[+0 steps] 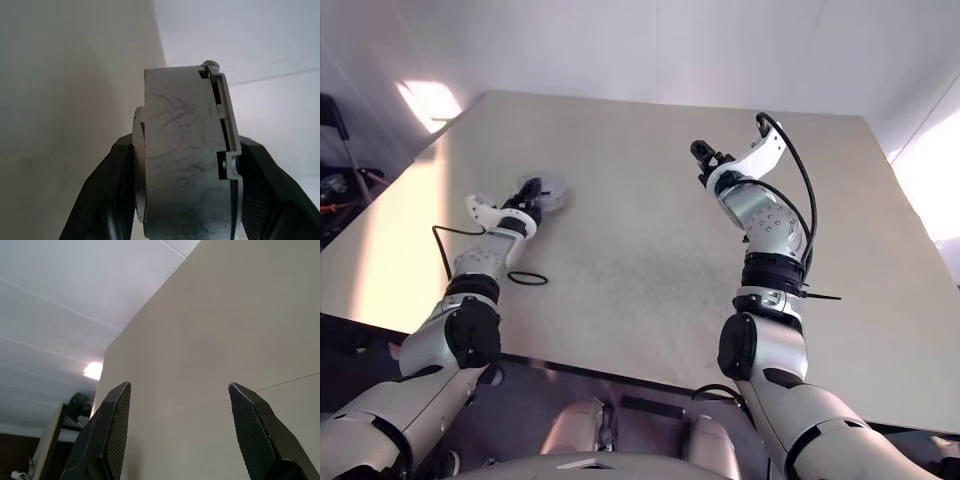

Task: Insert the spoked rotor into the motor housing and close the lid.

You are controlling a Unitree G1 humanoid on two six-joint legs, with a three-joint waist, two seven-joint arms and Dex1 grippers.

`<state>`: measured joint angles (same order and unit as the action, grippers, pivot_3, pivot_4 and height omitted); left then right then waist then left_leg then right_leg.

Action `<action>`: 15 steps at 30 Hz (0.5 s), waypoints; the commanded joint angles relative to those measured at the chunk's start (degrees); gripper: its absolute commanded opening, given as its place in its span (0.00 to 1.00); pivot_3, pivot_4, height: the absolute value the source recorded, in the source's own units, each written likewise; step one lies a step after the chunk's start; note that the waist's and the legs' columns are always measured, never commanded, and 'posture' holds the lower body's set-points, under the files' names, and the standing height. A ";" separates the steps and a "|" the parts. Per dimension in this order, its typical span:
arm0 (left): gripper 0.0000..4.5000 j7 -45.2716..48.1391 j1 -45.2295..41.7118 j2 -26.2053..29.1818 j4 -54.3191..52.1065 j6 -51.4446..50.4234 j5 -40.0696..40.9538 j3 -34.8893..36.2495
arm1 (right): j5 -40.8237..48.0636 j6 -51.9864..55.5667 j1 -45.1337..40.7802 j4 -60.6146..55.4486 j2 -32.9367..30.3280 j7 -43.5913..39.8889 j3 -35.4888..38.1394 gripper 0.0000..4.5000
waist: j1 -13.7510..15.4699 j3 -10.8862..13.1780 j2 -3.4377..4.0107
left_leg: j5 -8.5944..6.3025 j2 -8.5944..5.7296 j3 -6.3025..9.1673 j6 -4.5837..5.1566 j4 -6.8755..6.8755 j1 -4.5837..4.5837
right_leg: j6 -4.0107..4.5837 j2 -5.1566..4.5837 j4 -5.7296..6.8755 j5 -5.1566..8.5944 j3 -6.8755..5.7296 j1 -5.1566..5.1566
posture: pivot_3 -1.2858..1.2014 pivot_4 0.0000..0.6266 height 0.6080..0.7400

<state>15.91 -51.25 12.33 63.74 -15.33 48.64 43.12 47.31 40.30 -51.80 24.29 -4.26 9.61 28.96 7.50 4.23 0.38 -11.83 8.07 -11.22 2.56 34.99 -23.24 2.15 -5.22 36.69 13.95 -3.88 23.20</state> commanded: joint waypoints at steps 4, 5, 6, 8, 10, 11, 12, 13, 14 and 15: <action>0.59 -4.30 -2.72 0.39 2.52 6.56 -3.27 -0.58 | 0.14 0.19 -2.34 0.47 -0.04 -1.12 -0.65 0.78 | 0.37 0.02 -0.11 | 0.00 0.00 0.00 -0.01 0.11 0.10 | -0.02 -0.02 0.02 -0.01 0.01 -0.14 | 0.52 0.00 1.00; 0.66 -4.38 -2.73 0.55 2.75 6.75 -3.63 -0.65 | 0.49 0.37 -2.41 0.78 -0.05 -0.98 -0.33 0.78 | 0.24 0.02 -0.11 | 0.01 0.00 0.00 -0.03 0.11 0.14 | -0.02 -0.02 0.03 -0.01 0.01 -0.17 | 0.52 0.00 1.00; 0.72 -4.66 -2.71 0.99 2.93 7.06 -4.10 -0.75 | 0.77 0.42 -2.52 1.10 -0.20 -0.99 0.01 0.78 | 0.11 0.02 -0.11 | 0.04 0.01 0.00 -0.07 0.11 0.18 | -0.01 -0.02 0.04 -0.02 0.02 -0.20 | 0.52 0.00 1.00; 0.87 -5.13 -2.86 2.00 3.16 7.67 -4.80 -0.78 | 1.21 0.92 -2.80 1.58 -0.51 -1.10 0.47 0.78 | -0.10 0.02 -0.11 | 0.09 0.02 0.01 -0.15 0.11 0.23 | 0.00 -0.02 0.06 -0.02 0.02 -0.22 | 0.52 0.00 1.00; 0.99 -5.75 -3.14 3.13 3.20 8.45 -5.36 -0.77 | 1.34 2.15 -2.97 2.03 -0.90 -1.47 0.42 0.78 | -0.44 0.02 -0.11 | 0.15 0.02 0.01 -0.24 0.09 0.31 | 0.03 -0.01 0.09 -0.04 0.03 -0.26 | 0.52 0.00 1.00; 0.99 -5.90 -3.37 3.96 3.12 8.99 -5.63 -0.69 | 1.21 2.88 -2.99 2.38 -1.12 -1.65 0.28 0.78 | -0.69 0.02 -0.11 | 0.18 0.04 0.01 -0.28 0.08 0.37 | 0.07 0.00 0.10 -0.06 0.04 -0.27 | 0.52 0.00 1.00; 0.99 -6.02 -3.64 4.81 3.03 9.60 -5.79 -0.48 | 1.13 3.64 -3.01 2.80 -1.33 -1.94 0.13 0.78 | -0.96 0.02 -0.11 | 0.21 0.06 0.01 -0.33 0.07 0.41 | 0.12 0.03 0.10 -0.09 0.07 -0.28 | 0.52 0.00 1.00; 0.99 -6.14 -3.97 5.73 2.98 10.13 -6.02 -0.39 | 1.17 4.45 -3.12 3.30 -1.51 -2.25 0.04 0.78 | -1.24 0.03 -0.12 | 0.23 0.09 0.01 -0.36 0.07 0.42 | 0.14 0.05 0.10 -0.11 0.07 -0.28 | 0.52 0.00 1.00; 0.99 -6.31 -4.33 6.81 2.93 10.86 -6.52 -0.57 | 1.20 5.55 -3.23 3.85 -1.73 -2.64 -0.18 0.78 | -1.47 0.03 -0.12 | 0.25 0.13 0.02 -0.40 0.07 0.42 | 0.16 0.08 0.10 -0.12 0.06 -0.27 | 0.52 0.00 1.00; 0.99 -6.47 -4.75 7.90 2.91 11.47 -6.94 -0.73 | 1.20 6.89 -3.35 4.48 -1.95 -3.15 -0.49 0.78 | -1.68 0.03 -0.13 | 0.25 0.16 0.02 -0.40 0.06 0.41 | 0.17 0.11 0.10 -0.12 0.06 -0.27 | 0.52 0.00 1.00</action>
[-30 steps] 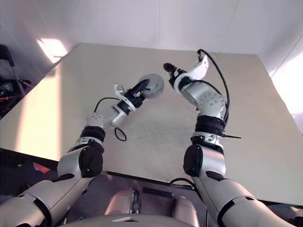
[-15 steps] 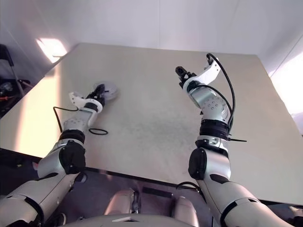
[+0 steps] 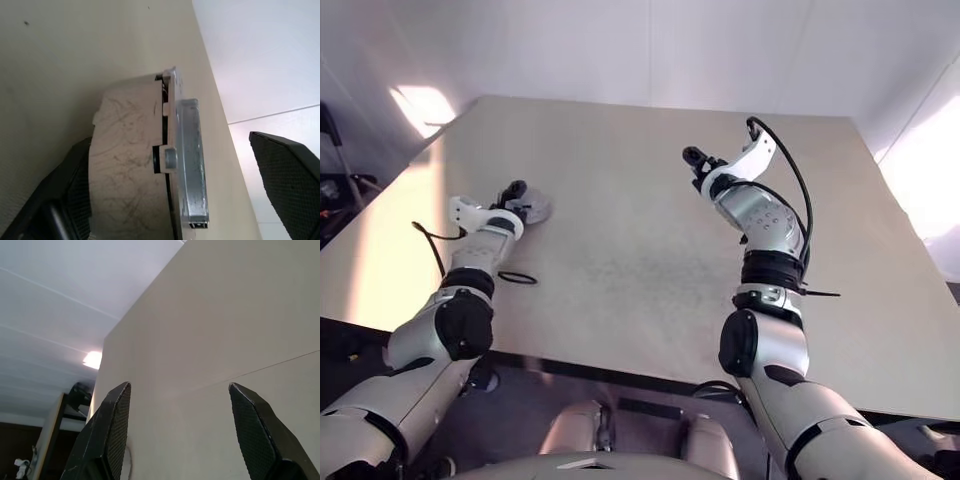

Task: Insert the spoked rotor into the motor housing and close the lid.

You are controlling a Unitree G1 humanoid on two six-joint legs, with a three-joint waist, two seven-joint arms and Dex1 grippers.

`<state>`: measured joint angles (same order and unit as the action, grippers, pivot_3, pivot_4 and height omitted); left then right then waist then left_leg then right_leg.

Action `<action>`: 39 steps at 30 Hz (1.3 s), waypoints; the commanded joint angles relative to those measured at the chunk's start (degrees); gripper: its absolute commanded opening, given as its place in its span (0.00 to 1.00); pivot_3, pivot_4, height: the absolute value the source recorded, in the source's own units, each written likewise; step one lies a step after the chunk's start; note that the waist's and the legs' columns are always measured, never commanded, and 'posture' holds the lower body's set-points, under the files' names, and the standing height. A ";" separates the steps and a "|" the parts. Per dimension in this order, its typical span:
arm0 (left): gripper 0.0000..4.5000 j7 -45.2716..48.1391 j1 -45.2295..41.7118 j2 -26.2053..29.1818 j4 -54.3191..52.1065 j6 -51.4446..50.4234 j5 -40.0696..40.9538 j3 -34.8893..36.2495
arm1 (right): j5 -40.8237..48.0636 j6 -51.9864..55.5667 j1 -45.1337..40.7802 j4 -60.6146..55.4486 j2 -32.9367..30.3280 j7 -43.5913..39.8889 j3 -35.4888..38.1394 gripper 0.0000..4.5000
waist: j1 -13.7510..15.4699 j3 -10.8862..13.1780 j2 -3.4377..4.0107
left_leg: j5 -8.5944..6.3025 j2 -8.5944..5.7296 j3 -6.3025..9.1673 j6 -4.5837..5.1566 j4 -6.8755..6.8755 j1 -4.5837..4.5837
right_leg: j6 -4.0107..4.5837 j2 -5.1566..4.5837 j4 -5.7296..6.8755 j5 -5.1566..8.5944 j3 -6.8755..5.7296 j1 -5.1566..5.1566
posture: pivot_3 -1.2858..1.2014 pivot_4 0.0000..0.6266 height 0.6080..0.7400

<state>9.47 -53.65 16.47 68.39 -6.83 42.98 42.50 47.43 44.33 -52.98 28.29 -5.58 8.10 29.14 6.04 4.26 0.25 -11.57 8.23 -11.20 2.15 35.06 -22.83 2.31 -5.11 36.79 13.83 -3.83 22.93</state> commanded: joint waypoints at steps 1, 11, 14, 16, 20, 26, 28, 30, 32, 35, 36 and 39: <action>0.99 -0.16 -2.72 4.74 -1.73 3.57 -1.78 -0.29 | 0.82 3.80 -2.26 1.01 -0.77 -2.03 -0.99 0.78 | -0.31 0.00 0.00 | 0.00 0.02 0.01 0.00 0.00 -0.01 | 0.00 0.03 0.00 0.00 -0.01 0.01 | 0.52 0.00 1.00; 0.99 6.69 -2.73 4.70 -7.49 11.33 -15.35 -13.65 | -10.95 -6.98 1.82 -11.85 -4.16 -18.80 -14.87 0.78 | 1.33 0.02 -0.02 | -0.03 0.02 0.01 0.05 0.01 -0.19 | -0.01 -0.01 -0.04 -0.01 -0.11 0.06 | 0.52 0.00 1.00; 0.99 11.80 -1.29 2.62 -11.77 11.99 -19.67 -19.89 | -12.62 -9.74 5.06 -16.60 -8.27 -28.08 -18.23 0.78 | 2.39 0.03 -0.19 | -0.04 0.00 0.02 0.05 0.07 -0.25 | -0.09 -0.07 -0.07 -0.05 -0.15 0.02 | 0.52 0.00 1.00; 0.99 18.79 0.89 1.16 -17.51 9.53 -21.20 -25.01 | -18.14 -13.49 8.26 -18.88 -14.31 -34.66 -23.14 0.78 | 2.77 0.00 -0.27 | -0.05 0.00 0.03 0.08 0.08 -0.19 | -0.11 -0.07 -0.10 -0.07 -0.14 -0.07 | 0.52 0.00 1.00; 0.99 30.46 8.92 -1.68 -32.90 5.33 -25.57 -38.48 | -30.95 -26.63 14.42 -12.74 -27.02 -44.10 -29.71 0.78 | 2.82 0.00 -0.32 | -0.07 -0.05 0.03 0.11 0.16 -0.19 | -0.14 -0.14 -0.12 -0.08 -0.14 -0.15 | 0.52 0.00 1.00; 0.99 33.61 15.70 -5.31 -36.06 7.21 -31.86 -47.96 | -34.20 -41.05 17.45 6.79 -29.80 -49.56 -26.84 0.78 | 1.26 0.00 -0.31 | 0.02 -0.01 0.01 0.36 0.21 0.06 | 0.25 -0.09 -0.05 0.04 -0.08 -0.28 | 0.52 0.00 1.00; 0.99 32.90 15.62 -6.10 -35.28 7.44 -32.04 -47.63 | -34.89 -43.13 17.50 8.86 -29.69 -50.27 -26.63 0.78 | 0.63 0.01 -0.28 | 0.11 0.05 0.01 0.47 0.20 0.05 | 0.36 -0.02 -0.01 -0.01 -0.09 -0.21 | 0.52 0.00 1.00; 0.99 32.41 15.28 -6.63 -34.93 7.27 -31.66 -46.86 | -34.14 -43.47 17.54 8.67 -29.05 -51.22 -25.76 0.78 | -0.01 -0.01 -0.20 | 0.27 0.15 0.01 0.82 0.20 0.04 | 0.47 0.08 -0.01 -0.07 -0.11 -0.19 | 0.52 0.00 1.00; 0.99 32.33 15.01 -6.63 -34.91 7.11 -31.52 -46.46 | -34.63 -43.93 17.38 8.67 -28.55 -51.37 -25.70 0.78 | -0.37 -0.03 -0.17 | 0.32 0.20 0.01 0.96 0.20 0.08 | 0.56 0.11 0.00 -0.12 -0.12 -0.22 | 0.52 0.00 1.00; 0.99 31.97 14.72 -6.32 -34.39 7.46 -32.08 -46.01 | -35.30 -44.50 16.83 9.27 -27.96 -50.99 -25.65 0.78 | -0.35 -0.03 -0.16 | 0.39 0.22 0.00 1.07 0.21 0.17 | 0.62 0.12 -0.01 -0.16 -0.15 -0.35 | 0.52 0.00 1.00; 0.99 31.80 14.67 -6.26 -34.29 7.55 -32.16 -45.81 | -35.47 -44.58 16.67 9.39 -27.76 -50.86 -25.66 0.78 | -0.33 -0.03 -0.16 | 0.39 0.22 0.00 1.06 0.21 0.19 | 0.64 0.11 -0.01 -0.17 -0.16 -0.39 | 0.52 0.00 1.00; 0.99 31.29 14.62 -6.24 -34.31 7.57 -32.14 -45.20 | -35.85 -44.75 16.43 9.26 -27.19 -50.69 -25.61 0.78 | -0.16 -0.03 -0.16 | 0.37 0.21 0.00 1.05 0.24 0.31 | 0.65 0.09 -0.03 -0.19 -0.17 -0.54 | 0.52 0.00 1.00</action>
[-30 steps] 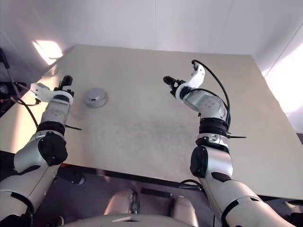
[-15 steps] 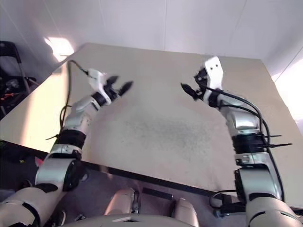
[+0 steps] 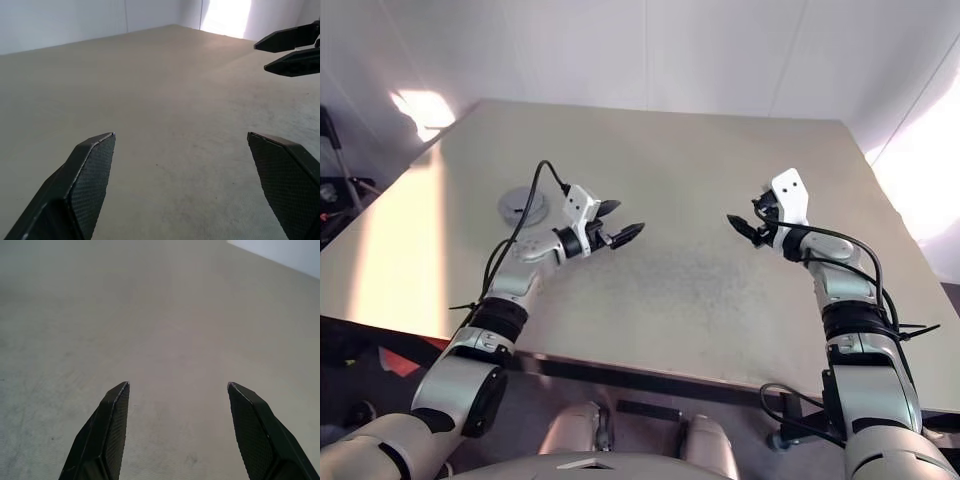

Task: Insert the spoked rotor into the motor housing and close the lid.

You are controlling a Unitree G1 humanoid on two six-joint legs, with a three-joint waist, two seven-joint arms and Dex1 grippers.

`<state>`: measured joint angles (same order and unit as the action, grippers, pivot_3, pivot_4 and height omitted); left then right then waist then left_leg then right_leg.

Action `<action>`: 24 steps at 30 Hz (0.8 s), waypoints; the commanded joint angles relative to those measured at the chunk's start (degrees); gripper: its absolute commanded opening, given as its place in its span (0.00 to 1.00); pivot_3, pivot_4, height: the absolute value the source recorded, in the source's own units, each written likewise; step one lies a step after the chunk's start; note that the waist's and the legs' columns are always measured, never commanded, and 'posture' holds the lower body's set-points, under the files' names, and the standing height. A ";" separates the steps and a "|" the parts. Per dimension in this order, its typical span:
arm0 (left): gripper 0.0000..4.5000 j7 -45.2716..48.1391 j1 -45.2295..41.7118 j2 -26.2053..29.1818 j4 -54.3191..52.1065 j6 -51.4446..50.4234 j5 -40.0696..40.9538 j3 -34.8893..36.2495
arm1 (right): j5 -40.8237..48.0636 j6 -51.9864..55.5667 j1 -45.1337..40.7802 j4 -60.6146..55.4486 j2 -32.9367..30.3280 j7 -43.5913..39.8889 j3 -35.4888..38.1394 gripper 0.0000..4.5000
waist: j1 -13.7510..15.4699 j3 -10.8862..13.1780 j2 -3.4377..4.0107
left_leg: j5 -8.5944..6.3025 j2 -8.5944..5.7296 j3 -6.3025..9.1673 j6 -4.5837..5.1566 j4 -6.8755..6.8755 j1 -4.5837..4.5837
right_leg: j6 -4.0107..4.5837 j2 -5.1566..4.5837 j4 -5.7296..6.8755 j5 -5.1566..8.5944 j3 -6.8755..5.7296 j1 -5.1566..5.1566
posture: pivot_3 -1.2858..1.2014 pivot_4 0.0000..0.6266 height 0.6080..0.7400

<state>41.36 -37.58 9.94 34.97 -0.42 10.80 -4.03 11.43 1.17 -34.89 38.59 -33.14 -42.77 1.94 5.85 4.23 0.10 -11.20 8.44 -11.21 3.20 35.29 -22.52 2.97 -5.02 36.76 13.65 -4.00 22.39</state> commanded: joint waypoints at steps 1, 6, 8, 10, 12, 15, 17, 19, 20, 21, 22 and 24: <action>0.99 -0.65 -1.41 0.30 -0.97 0.98 0.23 1.56 | 0.00 -1.55 -1.74 -1.22 0.56 0.38 1.57 0.78 | 0.06 0.00 0.00 | 0.00 0.00 0.00 0.00 0.01 0.02 | 0.00 0.00 0.00 0.00 0.00 -0.02 | 0.52 0.00 1.00; 0.99 -0.46 -1.65 0.35 -1.79 -0.02 0.28 1.94 | 0.27 -1.82 -1.41 -1.50 1.90 1.21 2.17 0.78 | 0.15 0.00 0.00 | 0.00 0.00 0.00 0.01 0.01 0.02 | 0.01 0.00 0.00 -0.01 -0.01 -0.02 | 0.52 0.00 1.00; 0.99 -0.75 -1.90 0.36 -1.86 -0.16 0.37 2.34 | 0.09 -1.89 -1.03 -1.35 2.33 0.91 1.89 0.78 | 0.17 0.00 0.00 | 0.00 0.00 0.00 0.04 0.01 0.01 | 0.01 0.00 -0.01 -0.01 -0.01 -0.01 | 0.52 0.00 1.00; 0.99 -0.87 -1.63 0.43 -1.99 -0.16 0.33 2.49 | -0.08 -1.86 -1.02 -1.31 2.50 0.45 1.58 0.78 | 0.17 0.00 0.00 | 0.00 0.00 0.00 0.04 0.01 0.01 | 0.01 0.00 -0.01 -0.01 -0.01 -0.01 | 0.52 0.00 1.00; 0.99 -1.11 -1.21 0.48 -2.18 -0.10 0.25 2.63 | -0.28 -1.95 -1.63 -0.95 2.61 0.49 1.56 0.78 | 0.17 0.00 0.00 | -0.01 0.00 0.00 0.03 0.01 0.01 | 0.01 0.00 -0.01 -0.01 -0.01 -0.01 | 0.52 0.00 1.00; 0.99 -1.38 -0.87 0.53 -2.12 0.06 0.12 2.73 | -0.71 -2.33 -2.90 0.16 2.89 0.51 1.50 0.78 | 0.10 0.00 0.00 | -0.01 0.00 0.00 0.02 0.01 0.01 | 0.01 0.00 -0.01 -0.01 -0.01 -0.01 | 0.52 0.00 1.00; 0.99 -1.53 -0.96 0.56 -2.03 0.15 0.10 2.81 | -0.83 -2.45 -3.14 0.27 3.11 0.31 1.49 0.78 | 0.10 0.00 0.00 | -0.01 0.00 0.00 0.01 0.01 0.01 | 0.01 0.00 -0.01 -0.01 -0.01 -0.01 | 0.52 0.00 1.00; 0.99 -1.62 -1.26 0.58 -1.73 0.24 0.10 2.91 | -0.84 -2.42 -2.93 -0.21 3.27 0.08 1.50 0.78 | 0.11 0.00 0.00 | -0.02 0.01 0.00 0.01 0.01 0.01 | 0.01 0.00 -0.01 -0.01 -0.01 -0.01 | 0.52 0.00 1.00; 0.99 -1.67 -1.37 0.54 -1.60 0.26 0.10 2.94 | -0.83 -2.45 -2.80 -0.33 3.28 -0.01 1.53 0.78 | 0.13 0.00 0.00 | -0.02 0.01 0.00 0.02 0.01 0.01 | 0.01 0.00 -0.01 -0.01 -0.01 -0.01 | 0.52 0.00 1.00; 0.99 -1.69 -1.44 0.52 -1.52 0.28 0.11 2.96 | -0.82 -2.46 -2.67 -0.44 3.28 -0.07 1.56 0.78 | 0.14 0.00 0.00 | -0.02 0.01 0.00 0.02 0.01 0.01 | 0.01 0.00 -0.02 -0.01 -0.01 -0.01 | 0.52 0.00 1.00; 0.99 -1.72 -1.45 0.50 -1.48 0.32 0.10 2.97 | -0.84 -2.49 -2.58 -0.50 3.28 -0.08 1.58 0.78 | 0.14 0.00 0.00 | -0.02 0.00 0.00 0.03 0.01 0.00 | 0.01 0.00 -0.02 -0.01 -0.01 -0.01 | 0.52 0.00 1.00; 0.99 -1.76 -1.45 0.50 -1.34 0.40 0.06 2.98 | -0.80 -2.49 -2.44 -0.63 3.31 -0.13 1.65 0.78 | 0.15 0.00 0.00 | -0.02 0.00 0.00 0.04 0.01 -0.01 | 0.01 0.00 -0.03 -0.01 -0.01 -0.01 | 0.52 0.00 1.00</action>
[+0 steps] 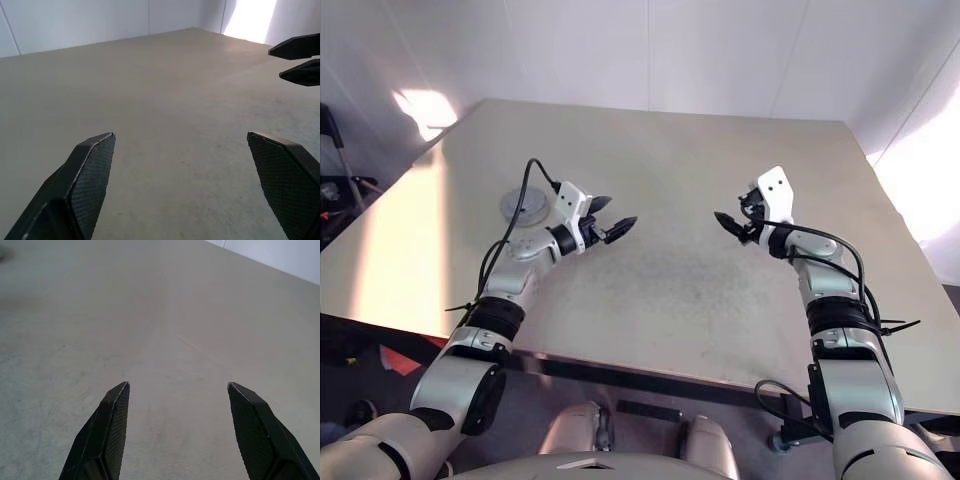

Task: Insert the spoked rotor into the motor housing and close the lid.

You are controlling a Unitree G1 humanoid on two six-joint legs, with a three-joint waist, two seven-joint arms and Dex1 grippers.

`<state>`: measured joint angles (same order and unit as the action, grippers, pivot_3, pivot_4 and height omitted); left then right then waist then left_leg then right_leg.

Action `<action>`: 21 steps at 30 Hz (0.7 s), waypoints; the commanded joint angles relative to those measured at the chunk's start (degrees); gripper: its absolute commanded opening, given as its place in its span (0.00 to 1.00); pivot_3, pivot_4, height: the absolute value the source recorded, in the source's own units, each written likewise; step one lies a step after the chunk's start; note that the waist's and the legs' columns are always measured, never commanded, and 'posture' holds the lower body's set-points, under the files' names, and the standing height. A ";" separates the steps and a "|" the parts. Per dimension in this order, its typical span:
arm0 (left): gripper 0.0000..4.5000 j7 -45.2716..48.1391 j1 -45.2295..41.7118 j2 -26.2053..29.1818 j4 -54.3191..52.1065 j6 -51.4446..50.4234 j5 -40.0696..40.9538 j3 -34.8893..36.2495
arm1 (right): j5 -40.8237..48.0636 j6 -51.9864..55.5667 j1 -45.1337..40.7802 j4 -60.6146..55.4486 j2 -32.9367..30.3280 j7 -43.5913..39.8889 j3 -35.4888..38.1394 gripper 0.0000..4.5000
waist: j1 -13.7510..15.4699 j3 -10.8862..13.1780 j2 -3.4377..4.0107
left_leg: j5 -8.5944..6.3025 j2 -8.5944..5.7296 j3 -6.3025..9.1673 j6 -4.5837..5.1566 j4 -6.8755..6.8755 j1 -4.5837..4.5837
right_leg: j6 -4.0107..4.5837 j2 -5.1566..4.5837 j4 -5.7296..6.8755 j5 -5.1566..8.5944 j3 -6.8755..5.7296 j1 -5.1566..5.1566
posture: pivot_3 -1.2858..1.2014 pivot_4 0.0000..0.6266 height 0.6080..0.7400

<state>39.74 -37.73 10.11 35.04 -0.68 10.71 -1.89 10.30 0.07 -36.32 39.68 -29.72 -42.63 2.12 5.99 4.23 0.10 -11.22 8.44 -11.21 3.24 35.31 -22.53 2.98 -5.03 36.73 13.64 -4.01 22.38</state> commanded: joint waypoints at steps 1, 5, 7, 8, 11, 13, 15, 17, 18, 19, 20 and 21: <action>0.99 -0.20 -1.30 0.33 -1.33 0.70 0.14 0.87 | 0.33 -1.40 -0.95 -1.80 -0.09 -0.28 1.48 0.78 | 0.00 0.00 0.00 | 0.00 0.00 0.00 0.00 0.00 0.00 | 0.00 0.00 0.00 0.00 0.00 0.00 | 0.52 0.00 1.00; 0.99 -0.49 -1.30 0.28 -1.21 0.72 0.08 0.96 | 0.14 -1.63 -0.99 -1.54 0.02 -0.12 1.40 0.78 | -0.02 0.00 0.00 | -0.01 0.00 0.00 -0.01 0.00 0.01 | 0.00 0.00 0.00 0.00 0.00 0.00 | 0.52 0.00 1.00; 0.99 -0.63 -1.29 0.28 -1.24 0.67 0.03 0.95 | 0.08 -1.67 -1.04 -1.51 0.12 -0.04 1.38 0.78 | -0.02 0.00 0.00 | -0.01 0.00 0.00 -0.02 0.00 0.01 | 0.00 0.00 0.00 0.00 0.00 0.00 | 0.52 0.00 1.00; 0.99 -0.67 -1.28 0.28 -1.27 0.65 0.03 0.96 | 0.16 -1.60 -1.05 -1.63 0.19 -0.11 1.38 0.78 | -0.02 0.00 0.00 | -0.01 0.00 0.00 -0.02 0.00 0.00 | 0.00 0.00 0.00 0.00 0.00 0.00 | 0.52 0.00 1.00; 0.99 -0.76 -1.16 0.24 -1.41 0.59 0.04 0.93 | 0.49 -1.36 -1.01 -2.11 0.40 -0.22 1.53 0.78 | -0.03 0.00 0.00 | -0.01 0.00 0.00 -0.02 0.00 0.00 | 0.00 0.00 -0.01 0.00 0.00 0.00 | 0.52 0.00 1.00; 0.99 -0.82 -1.07 0.22 -1.45 0.59 0.00 0.89 | 0.39 -1.42 -0.97 -2.17 0.47 -0.14 1.51 0.78 | -0.03 0.00 0.00 | -0.01 0.01 0.00 -0.02 0.00 0.00 | 0.00 0.00 -0.01 0.00 0.00 0.00 | 0.52 0.00 1.00; 0.99 -0.86 -1.09 0.23 -1.45 0.58 -0.04 0.87 | 0.32 -1.45 -0.96 -2.14 0.56 -0.15 1.48 0.78 | -0.02 0.00 0.00 | -0.01 0.00 0.00 -0.02 0.00 0.00 | 0.00 0.00 -0.01 0.00 0.00 0.00 | 0.52 0.00 1.00; 0.99 -0.88 -1.14 0.26 -1.39 0.58 -0.07 0.88 | 0.30 -1.43 -0.98 -2.15 0.58 -0.21 1.43 0.78 | -0.02 0.00 0.00 | -0.01 0.00 0.00 -0.02 0.00 0.00 | 0.00 0.00 -0.01 0.00 0.00 0.00 | 0.52 0.00 1.00; 0.99 -0.88 -1.15 0.27 -1.36 0.58 -0.08 0.87 | 0.29 -1.43 -0.99 -2.14 0.58 -0.24 1.42 0.78 | -0.03 0.00 0.00 | -0.01 0.00 0.00 -0.02 0.00 0.00 | 0.00 0.00 -0.01 0.00 0.00 0.00 | 0.52 0.00 1.00; 0.99 -0.88 -1.18 0.29 -1.32 0.59 -0.11 0.84 | 0.29 -1.46 -1.00 -2.12 0.57 -0.27 1.41 0.78 | -0.03 0.00 0.01 | -0.01 0.00 0.00 -0.02 0.00 0.00 | 0.00 0.00 -0.01 0.00 0.00 0.00 | 0.52 0.00 1.00; 0.99 -0.88 -1.26 0.28 -1.21 0.60 -0.13 0.83 | 0.28 -1.50 -1.04 -2.06 0.56 -0.31 1.41 0.78 | -0.03 0.00 0.00 | -0.01 0.01 0.00 -0.02 -0.01 0.00 | 0.00 0.00 -0.01 0.00 0.00 0.00 | 0.52 0.00 1.00; 0.99 -0.86 -1.33 0.28 -1.12 0.61 -0.15 0.82 | 0.26 -1.55 -1.09 -2.00 0.55 -0.32 1.41 0.78 | -0.03 0.00 0.01 | -0.02 0.01 0.00 -0.03 -0.01 0.00 | 0.00 0.00 -0.02 0.00 0.00 0.00 | 0.52 0.00 1.00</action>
<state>38.95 -37.73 10.10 35.05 -0.65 10.40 -1.86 10.21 -0.23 -36.31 39.68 -29.04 -42.72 2.12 5.97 4.23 0.10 -11.24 8.44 -11.21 3.21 35.29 -22.53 2.98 -5.03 36.70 13.64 -4.01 22.38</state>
